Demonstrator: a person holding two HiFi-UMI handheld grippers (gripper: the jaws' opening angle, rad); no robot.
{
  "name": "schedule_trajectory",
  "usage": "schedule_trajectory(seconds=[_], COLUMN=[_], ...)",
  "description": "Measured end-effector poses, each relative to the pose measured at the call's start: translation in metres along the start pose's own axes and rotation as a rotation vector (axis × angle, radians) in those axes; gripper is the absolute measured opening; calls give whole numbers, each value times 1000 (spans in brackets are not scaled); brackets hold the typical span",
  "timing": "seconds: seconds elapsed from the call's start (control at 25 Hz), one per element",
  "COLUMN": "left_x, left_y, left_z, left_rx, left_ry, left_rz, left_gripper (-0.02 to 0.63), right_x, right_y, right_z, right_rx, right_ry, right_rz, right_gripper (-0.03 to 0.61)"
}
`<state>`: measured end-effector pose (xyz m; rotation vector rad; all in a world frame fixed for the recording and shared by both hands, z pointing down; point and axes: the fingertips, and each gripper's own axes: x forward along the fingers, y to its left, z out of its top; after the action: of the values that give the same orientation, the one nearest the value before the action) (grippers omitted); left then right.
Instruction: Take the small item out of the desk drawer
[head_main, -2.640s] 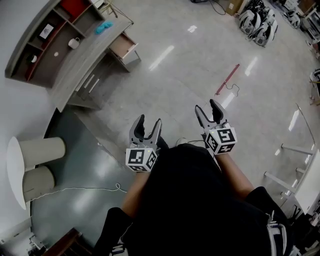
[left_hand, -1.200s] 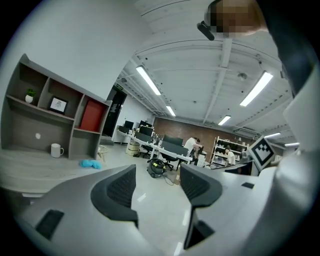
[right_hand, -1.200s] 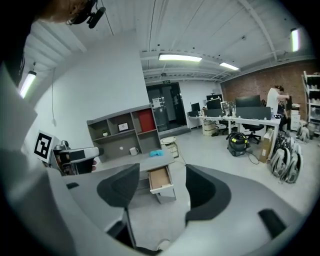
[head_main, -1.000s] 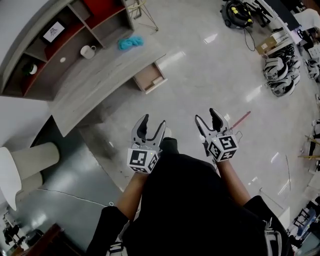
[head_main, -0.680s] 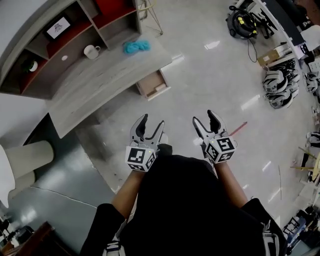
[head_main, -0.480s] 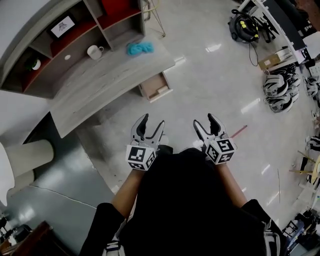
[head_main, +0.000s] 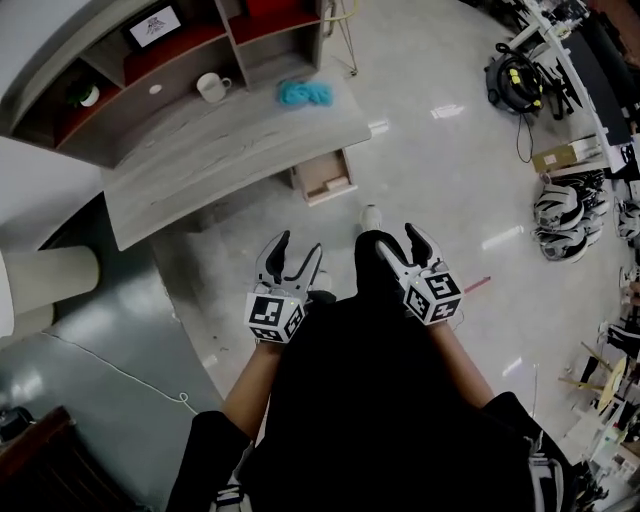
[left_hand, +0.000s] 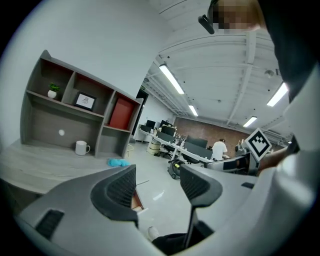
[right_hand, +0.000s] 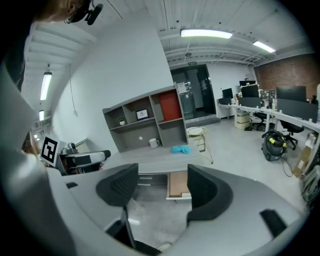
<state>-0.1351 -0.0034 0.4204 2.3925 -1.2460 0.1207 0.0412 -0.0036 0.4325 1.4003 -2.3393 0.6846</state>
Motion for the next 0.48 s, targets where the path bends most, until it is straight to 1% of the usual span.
schedule_trajectory(seconds=[0.12,0.2,0.28,0.4,0.44,0.48], left_x=[17,34,52,82,92,104], left_y=[13,19,21,17,17,16], left_z=[4,8,11,16,18,20], left_rx=[-5,-5,-31,-106,-111,-98], left_ry=[-18,-39,-52,-63,-57,-47], left_rz=[69,121,168,201,211,222], left_gripper=[255,255,255,255,255,255], right_x=[28,49,67,84,91,97], right_y=[-4,-16,-33,-62,-71,-81], right_z=[18,31,42,69,77,83], right_rx=[-44,-70,-79,-111,-126,-136], right_ry=[1,-4,9,17,16,18], right_rz=[89,148,203,258,270,283], right_gripper=[293,293,293,295,295,295])
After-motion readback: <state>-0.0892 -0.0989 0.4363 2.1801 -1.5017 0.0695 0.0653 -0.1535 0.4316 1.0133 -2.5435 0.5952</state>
